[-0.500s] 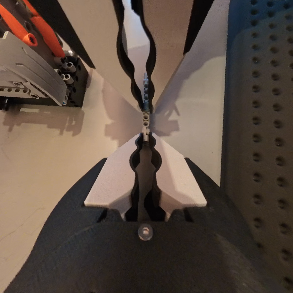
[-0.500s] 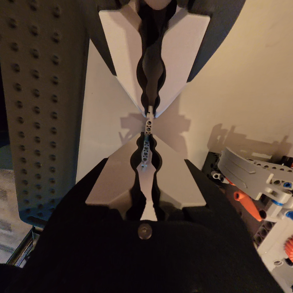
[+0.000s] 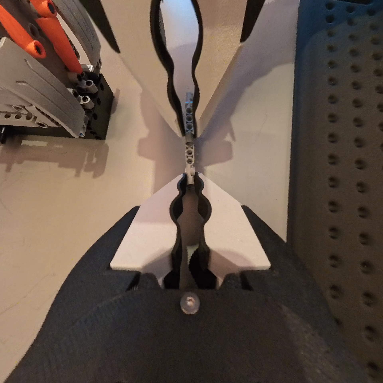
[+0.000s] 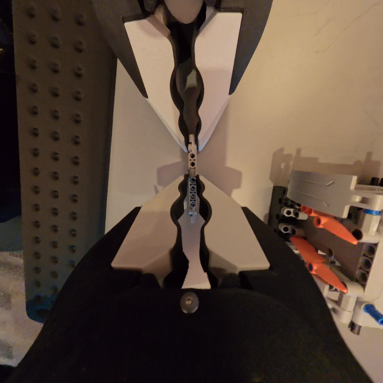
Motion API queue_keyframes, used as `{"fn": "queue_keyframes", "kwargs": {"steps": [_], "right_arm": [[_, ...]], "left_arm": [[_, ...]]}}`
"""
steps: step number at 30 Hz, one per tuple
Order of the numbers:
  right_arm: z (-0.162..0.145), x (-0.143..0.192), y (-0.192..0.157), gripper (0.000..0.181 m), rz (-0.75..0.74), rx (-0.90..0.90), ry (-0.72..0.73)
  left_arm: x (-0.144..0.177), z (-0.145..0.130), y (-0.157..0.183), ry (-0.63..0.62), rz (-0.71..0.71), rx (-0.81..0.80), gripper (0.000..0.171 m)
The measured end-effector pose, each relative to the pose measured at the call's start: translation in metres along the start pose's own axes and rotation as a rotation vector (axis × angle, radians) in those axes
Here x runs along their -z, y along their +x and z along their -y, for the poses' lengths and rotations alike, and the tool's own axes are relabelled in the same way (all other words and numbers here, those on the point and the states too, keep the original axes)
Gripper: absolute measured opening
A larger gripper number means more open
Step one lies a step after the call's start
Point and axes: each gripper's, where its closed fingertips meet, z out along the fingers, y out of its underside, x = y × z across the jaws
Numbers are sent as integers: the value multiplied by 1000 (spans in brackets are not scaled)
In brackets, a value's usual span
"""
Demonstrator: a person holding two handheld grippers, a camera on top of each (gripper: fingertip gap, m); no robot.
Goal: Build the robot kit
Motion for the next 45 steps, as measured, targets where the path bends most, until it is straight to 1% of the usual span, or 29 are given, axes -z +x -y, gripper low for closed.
{"fn": "queue_keyframes", "kwargs": {"steps": [3, 6, 9, 18, 20, 21, 23, 26, 27, 28, 30, 33, 34, 36, 37, 40, 41, 43, 44, 45], "right_arm": [[0, -1, 0, 4, -38, 21, 1], [6, -1, -2, 7, -39, 33, 20], [6, -1, -3, 4, -51, 53, -2], [4, -4, -3, 4, -58, 45, 16], [5, -3, -2, 4, -50, 11, 38], [6, -2, -1, 5, -41, -21, 66], [14, 7, -3, 12, -46, -33, 145], [10, 9, -3, 20, -82, -41, 138], [9, 11, -2, 20, -95, -48, 144], [10, 15, -1, 20, -103, -57, 171], [14, 26, -2, 18, -122, -67, 225], [10, 34, -2, 15, -152, -84, 260], [9, 33, -3, 17, -146, -95, 267], [8, 26, -2, 20, -144, -105, 274], [9, 22, -1, 21, -145, -97, 268], [16, 3, 1, 29, -155, -68, 228], [17, -5, 3, 31, -163, -58, 203], [18, -21, 2, 14, -142, -40, 165], [17, -27, 1, 6, -130, -25, 144], [17, -30, -1, 4, -121, -14, 146]], "left_arm": [[-1, 1, 0, -4, 7, -8, 6], [-1, 1, 0, -6, 12, -14, 6], [-1, 2, 0, -7, 16, -18, 6], [-2, 2, 1, -13, 19, -18, 6], [-2, 2, 1, -14, 16, -13, 6], [-2, 2, 1, -10, 7, 0, 6], [-2, 2, 0, -13, 11, 2, 6], [-2, 2, 2, -22, 6, -14, 13], [-1, 2, 2, -29, 10, -16, 21], [3, 2, 1, -31, 16, -20, 24], [15, 0, 1, -36, 25, -19, 28], [39, -7, 5, -38, 8, 22, 28], [45, -8, 6, -22, -2, 41, 26], [47, -17, 4, -41, 5, 75, 22], [44, -20, 4, -48, 2, 73, 15], [34, -25, 7, -90, -14, 63, 10], [31, -23, 8, -84, -19, 58, 9], [28, -22, 11, -82, -30, 53, 10], [27, -23, 10, -88, -20, 51, 14], [27, -23, 7, -88, -6, 55, 21]]}}
